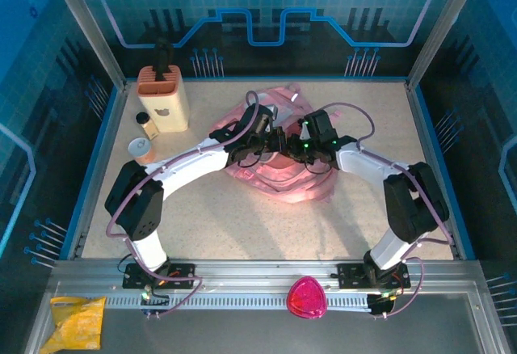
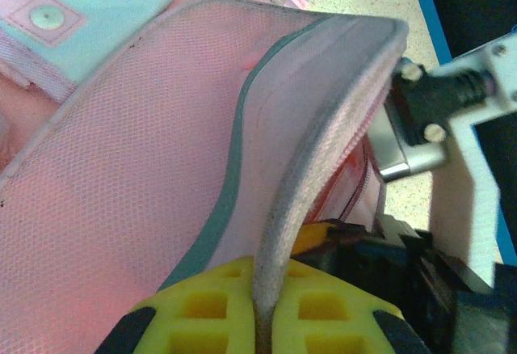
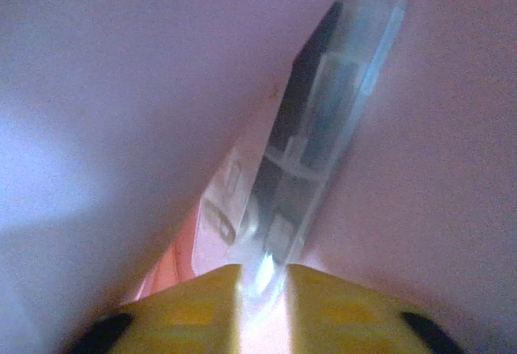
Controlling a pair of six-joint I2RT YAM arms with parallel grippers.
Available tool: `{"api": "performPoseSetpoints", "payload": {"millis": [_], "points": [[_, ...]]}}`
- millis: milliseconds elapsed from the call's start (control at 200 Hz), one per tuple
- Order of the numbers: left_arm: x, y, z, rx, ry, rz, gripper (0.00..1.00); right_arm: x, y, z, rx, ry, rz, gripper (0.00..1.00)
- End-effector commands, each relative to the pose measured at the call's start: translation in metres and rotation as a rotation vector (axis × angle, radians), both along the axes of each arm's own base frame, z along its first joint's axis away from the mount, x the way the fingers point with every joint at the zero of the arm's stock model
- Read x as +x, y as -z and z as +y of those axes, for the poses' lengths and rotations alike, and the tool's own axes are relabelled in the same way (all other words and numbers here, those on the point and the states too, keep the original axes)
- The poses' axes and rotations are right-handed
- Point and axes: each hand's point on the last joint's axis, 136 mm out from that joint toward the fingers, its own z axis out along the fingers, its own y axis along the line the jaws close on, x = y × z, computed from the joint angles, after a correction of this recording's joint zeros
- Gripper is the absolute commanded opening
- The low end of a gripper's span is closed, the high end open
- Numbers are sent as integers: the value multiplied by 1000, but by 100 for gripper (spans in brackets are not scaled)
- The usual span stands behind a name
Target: Pack the student bag
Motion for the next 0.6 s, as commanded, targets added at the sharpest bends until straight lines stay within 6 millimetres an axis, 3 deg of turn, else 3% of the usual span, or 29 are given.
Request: {"api": "performPoseSetpoints", "payload": {"millis": [0, 95, 160, 215, 250, 265, 390, 595], "points": [[-8, -27, -9, -100, 25, -17, 2, -9, -34, -15, -18, -1, -113, 28], [-14, -24, -14, -116, 67, 11, 23, -24, -40, -34, -92, 4, -151, 34], [-22, -24, -14, -135, 86, 15, 38, -37, -40, -48, -163, 1, -173, 47], [-29, -23, -8, -156, 81, 6, 45, -46, -38, -59, -210, 10, -181, 51], [-33, -19, -2, -166, 66, 6, 48, -48, -42, -62, -221, 14, -197, 52], [-34, -17, 1, -170, 59, 9, 49, -56, -31, -66, -239, 10, -175, 53], [-37, 7, 28, -201, -6, 89, 57, -71, -24, -71, -295, -21, -175, 61], [-33, 44, 70, -270, -151, 191, 58, -94, -10, -53, -375, -105, -182, 68]]}}
